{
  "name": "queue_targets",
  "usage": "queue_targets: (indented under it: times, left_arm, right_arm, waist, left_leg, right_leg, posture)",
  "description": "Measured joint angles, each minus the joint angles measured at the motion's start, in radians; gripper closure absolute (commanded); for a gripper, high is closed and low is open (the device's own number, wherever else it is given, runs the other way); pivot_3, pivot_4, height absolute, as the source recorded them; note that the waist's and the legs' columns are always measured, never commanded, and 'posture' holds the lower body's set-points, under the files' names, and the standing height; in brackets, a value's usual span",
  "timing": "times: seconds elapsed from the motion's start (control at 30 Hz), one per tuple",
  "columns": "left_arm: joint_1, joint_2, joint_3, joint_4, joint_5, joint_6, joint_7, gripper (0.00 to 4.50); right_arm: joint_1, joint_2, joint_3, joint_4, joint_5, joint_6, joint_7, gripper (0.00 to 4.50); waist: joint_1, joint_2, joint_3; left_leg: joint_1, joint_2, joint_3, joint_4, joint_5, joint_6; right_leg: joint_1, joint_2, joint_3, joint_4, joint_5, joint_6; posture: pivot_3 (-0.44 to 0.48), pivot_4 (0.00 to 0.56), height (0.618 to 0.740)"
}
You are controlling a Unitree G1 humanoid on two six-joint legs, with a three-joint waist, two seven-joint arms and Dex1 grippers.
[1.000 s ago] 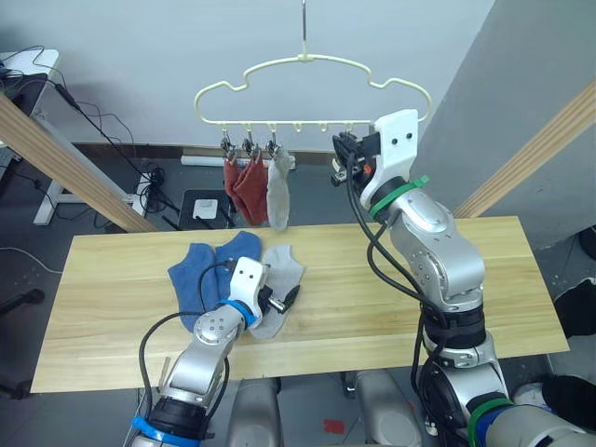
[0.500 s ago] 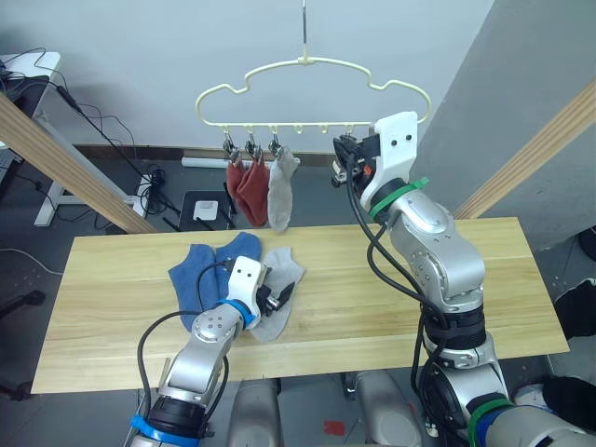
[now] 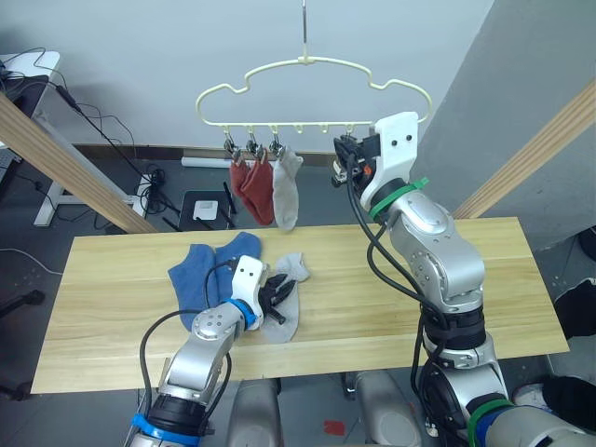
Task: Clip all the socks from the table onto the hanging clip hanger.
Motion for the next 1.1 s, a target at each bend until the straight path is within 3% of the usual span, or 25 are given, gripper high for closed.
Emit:
queue_targets:
  times: [0.2,0.43,0.77,1.1]
  left_arm:
    - [-0.034,-0.034,0.046,0.000,-0.088,-0.009,-0.038,4.46]
    - [-0.184,-0.092,0.064,-0.041,-0.177,-0.036,-0.077,4.46]
    - [-0.344,-0.216,0.103,-0.015,-0.210,0.030,0.062,4.46]
    - [-0.384,-0.237,0.111,-0.019,-0.238,0.088,0.095,4.46]
  right_arm:
    - [0.000,0.000,-0.001,-0.001,0.001,0.000,-0.001,4.50]
    - [-0.001,0.008,-0.005,-0.011,0.025,0.010,-0.001,4.50]
    - [-0.002,0.015,-0.005,-0.037,0.041,0.042,-0.005,4.50]
    - [-0.002,0.015,-0.005,-0.038,0.051,0.052,-0.006,4.50]
  waist:
    - [-0.001,0.000,0.000]
    - [-0.003,0.000,0.000]
    - [-0.013,0.000,0.000]
    - [-0.021,0.000,0.000]
  left_leg:
    - [0.000,0.000,0.000,0.000,0.000,0.000]
    - [0.000,0.000,0.000,0.000,0.000,0.000]
    - [-0.001,-0.001,0.000,0.000,0.000,0.000]
    - [-0.001,-0.001,0.000,0.000,0.000,0.000]
  right_leg:
    - [0.000,0.000,0.000,0.000,0.000,0.000]
    - [0.000,0.000,0.000,0.000,0.000,-0.001]
    - [0.000,0.000,0.000,0.000,0.000,0.000]
    - [0.000,0.000,0.000,0.000,0.000,0.000]
  posture:
    - [-0.121,0.326,0.740]
    - [-0.123,0.322,0.740]
    - [-0.130,0.322,0.740]
    - [-0.128,0.326,0.740]
